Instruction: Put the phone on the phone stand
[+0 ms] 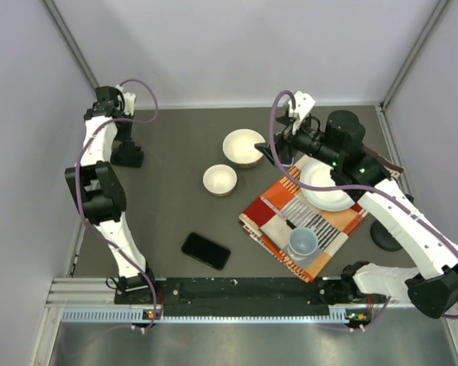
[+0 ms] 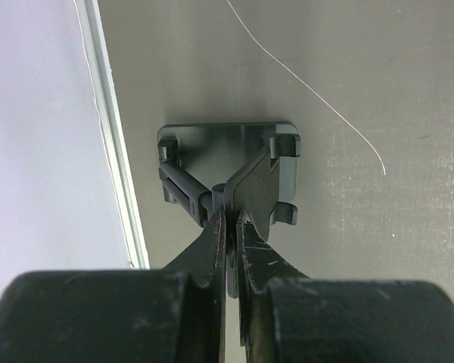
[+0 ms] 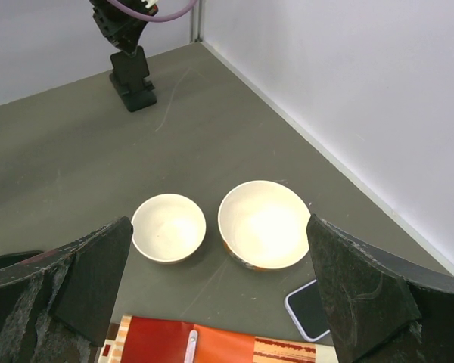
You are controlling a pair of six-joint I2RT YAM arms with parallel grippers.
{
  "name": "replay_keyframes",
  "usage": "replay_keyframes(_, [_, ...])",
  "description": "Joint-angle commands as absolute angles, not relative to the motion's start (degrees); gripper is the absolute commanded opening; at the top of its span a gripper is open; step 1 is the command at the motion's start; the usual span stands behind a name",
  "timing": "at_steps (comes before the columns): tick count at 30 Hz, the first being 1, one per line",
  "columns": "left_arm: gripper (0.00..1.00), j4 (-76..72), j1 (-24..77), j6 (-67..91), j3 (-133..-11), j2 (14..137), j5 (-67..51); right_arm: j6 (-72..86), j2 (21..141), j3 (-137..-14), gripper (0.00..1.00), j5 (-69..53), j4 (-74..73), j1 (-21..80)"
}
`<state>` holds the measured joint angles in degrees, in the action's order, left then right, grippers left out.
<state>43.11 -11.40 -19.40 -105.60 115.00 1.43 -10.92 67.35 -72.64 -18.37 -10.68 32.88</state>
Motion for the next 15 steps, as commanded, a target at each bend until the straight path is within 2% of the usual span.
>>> replay_keyframes(1, [0.06,41.92,-12.30,-19.25,-107.40,117.33,4.39,-11.51,68.03,-72.95,0.99,-19.16,-8.17,33.49])
replay_keyframes(2, [0.08,41.75,-12.39,-19.25,-107.40,117.42,4.74,-11.43,68.11,-73.04,0.99,-19.42,-8.17,33.49])
replay_keyframes(6, [0.35,41.48,-12.83,-18.37,-108.36,118.04,7.03,-11.25,68.55,-73.39,0.99,-20.13,-8.09,33.57])
replay_keyframes(9, [0.48,40.26,-12.83,-16.97,-109.15,117.16,9.22,-11.16,68.82,-73.39,0.99,-20.13,-8.09,33.57])
replay_keyframes(11, [0.73,40.08,-12.83,-15.31,-109.95,116.11,10.02,-11.16,69.08,-73.48,0.99,-19.87,-8.09,33.49])
replay_keyframes(12, [0.76,39.90,-12.83,-14.51,-110.47,115.41,9.58,-11.16,69.17,-73.56,0.99,-19.86,-8.26,33.49])
replay_keyframes(13, [0.98,39.90,-12.83,-11.98,-110.57,113.83,9.93,-11.16,69.17,-73.48,0.99,-19.69,-8.17,33.49])
replay_keyframes(15, [0.99,40.34,-12.22,-7.67,-111.26,111.98,14.82,-11.25,69.35,-73.56,0.99,-19.42,-8.26,33.49])
